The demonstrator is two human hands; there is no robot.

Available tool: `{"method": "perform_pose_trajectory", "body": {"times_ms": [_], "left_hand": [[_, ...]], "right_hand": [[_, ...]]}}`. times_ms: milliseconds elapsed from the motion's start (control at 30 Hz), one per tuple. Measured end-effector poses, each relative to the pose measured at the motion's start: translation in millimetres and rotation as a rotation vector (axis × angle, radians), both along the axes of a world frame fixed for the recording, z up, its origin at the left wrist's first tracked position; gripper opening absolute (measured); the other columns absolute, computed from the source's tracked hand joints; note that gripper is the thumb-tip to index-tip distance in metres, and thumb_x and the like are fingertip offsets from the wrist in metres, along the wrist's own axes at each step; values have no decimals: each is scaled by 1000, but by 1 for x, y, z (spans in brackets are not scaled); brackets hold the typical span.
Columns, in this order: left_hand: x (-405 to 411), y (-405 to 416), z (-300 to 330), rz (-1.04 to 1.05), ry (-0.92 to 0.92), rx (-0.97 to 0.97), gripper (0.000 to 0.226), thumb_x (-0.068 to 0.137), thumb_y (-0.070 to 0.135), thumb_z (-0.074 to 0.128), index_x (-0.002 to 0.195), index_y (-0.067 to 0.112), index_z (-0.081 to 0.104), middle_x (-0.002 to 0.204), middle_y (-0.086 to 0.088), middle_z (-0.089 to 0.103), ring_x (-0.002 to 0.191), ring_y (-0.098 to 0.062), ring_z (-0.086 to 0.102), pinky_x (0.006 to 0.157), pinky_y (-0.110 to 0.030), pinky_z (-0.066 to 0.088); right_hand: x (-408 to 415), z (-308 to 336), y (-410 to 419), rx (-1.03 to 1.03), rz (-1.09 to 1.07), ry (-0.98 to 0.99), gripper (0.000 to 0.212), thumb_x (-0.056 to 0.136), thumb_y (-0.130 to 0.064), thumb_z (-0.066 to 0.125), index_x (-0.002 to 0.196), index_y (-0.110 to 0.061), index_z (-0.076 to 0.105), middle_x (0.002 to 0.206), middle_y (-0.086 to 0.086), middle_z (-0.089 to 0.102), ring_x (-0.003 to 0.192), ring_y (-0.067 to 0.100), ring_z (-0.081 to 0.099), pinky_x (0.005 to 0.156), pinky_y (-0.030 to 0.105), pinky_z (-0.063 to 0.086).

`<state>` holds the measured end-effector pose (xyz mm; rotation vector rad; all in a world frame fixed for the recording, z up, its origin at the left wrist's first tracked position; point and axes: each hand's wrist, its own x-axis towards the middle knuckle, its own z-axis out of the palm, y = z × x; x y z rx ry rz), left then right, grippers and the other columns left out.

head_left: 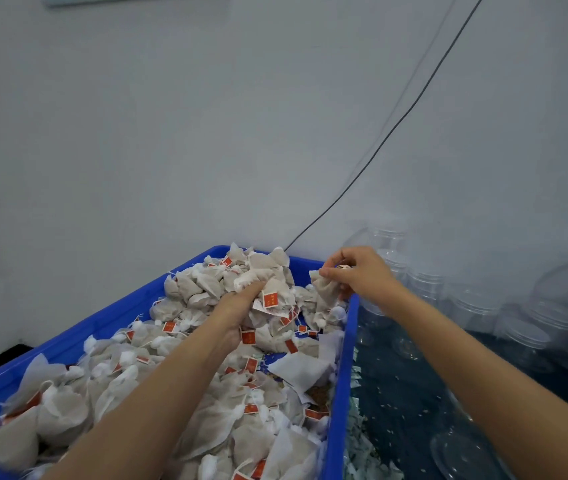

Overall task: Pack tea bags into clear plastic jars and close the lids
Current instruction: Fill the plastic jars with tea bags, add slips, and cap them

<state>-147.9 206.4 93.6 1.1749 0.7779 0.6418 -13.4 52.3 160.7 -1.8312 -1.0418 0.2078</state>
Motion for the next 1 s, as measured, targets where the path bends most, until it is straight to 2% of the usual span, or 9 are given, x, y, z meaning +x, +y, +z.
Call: {"method": "perform_pose_trajectory", "body": {"times_ms": [200, 333, 433, 567, 633, 733, 833, 933, 1000], "left_hand": [[14, -40, 24, -19, -68, -71, 26, 87, 32, 69, 102, 10, 66, 86, -11, 74, 84, -26, 70, 66, -35, 56], [27, -86, 39, -115, -104, -164, 22, 91, 28, 64, 84, 8, 66, 64, -8, 72, 54, -19, 69, 44, -28, 54], [40, -117, 47, -221, -149, -274, 25, 92, 30, 62, 82, 7, 66, 76, -11, 70, 68, -20, 64, 68, -30, 53], [59, -150, 51, -363, -190, -323, 32, 98, 31, 53, 75, 9, 57, 47, 0, 54, 34, -4, 42, 32, -13, 29], [62, -161, 48, -332, -198, -307, 29, 97, 29, 56, 78, 7, 58, 49, -1, 57, 31, -4, 43, 28, -13, 28], [61, -164, 45, -269, -214, -281, 23, 96, 28, 57, 86, 8, 59, 54, -2, 59, 37, -6, 46, 32, -14, 33], [52, -153, 45, -116, -207, -226, 20, 93, 30, 61, 89, 10, 63, 70, -7, 70, 67, -19, 63, 69, -32, 55], [40, -136, 43, 31, -83, -132, 29, 88, 40, 66, 99, 13, 64, 94, -13, 73, 90, -30, 68, 92, -50, 53], [34, -132, 40, 22, -87, -162, 38, 89, 41, 64, 112, 11, 63, 104, -15, 71, 98, -33, 68, 95, -52, 51]], "right_hand": [[14, 17, -87, 105, 30, 179, 7, 88, 5, 62, 95, 5, 64, 78, 15, 62, 58, 12, 61, 63, 31, 59], [27, 19, -144, 157, -59, 135, 5, 88, 3, 62, 92, 6, 66, 81, 19, 65, 57, 12, 62, 59, 28, 59], [36, 11, -177, 177, -140, 124, 3, 87, 3, 64, 87, 5, 65, 73, 17, 64, 50, 9, 59, 49, 21, 54], [44, -9, -200, 89, -183, 77, 7, 86, 4, 64, 80, 0, 63, 73, 18, 63, 46, 8, 59, 45, 18, 49], [47, -20, -204, 28, -196, 23, 7, 86, 2, 65, 80, 0, 63, 72, 16, 65, 50, 12, 61, 47, 18, 50], [48, -34, -204, -70, -192, -38, 7, 86, -1, 67, 80, -4, 64, 73, 12, 67, 56, 17, 64, 53, 21, 53], [49, -42, -201, -206, -172, -92, 7, 86, -4, 67, 81, -9, 66, 79, 12, 69, 63, 15, 64, 61, 24, 53], [48, -45, -198, -496, -176, -289, 7, 86, -19, 69, 92, -17, 68, 94, 1, 68, 84, 13, 63, 79, 27, 51], [39, -43, -188, -475, -232, -458, 12, 88, -26, 67, 98, -21, 65, 101, -4, 63, 93, 12, 59, 86, 32, 49]]}}
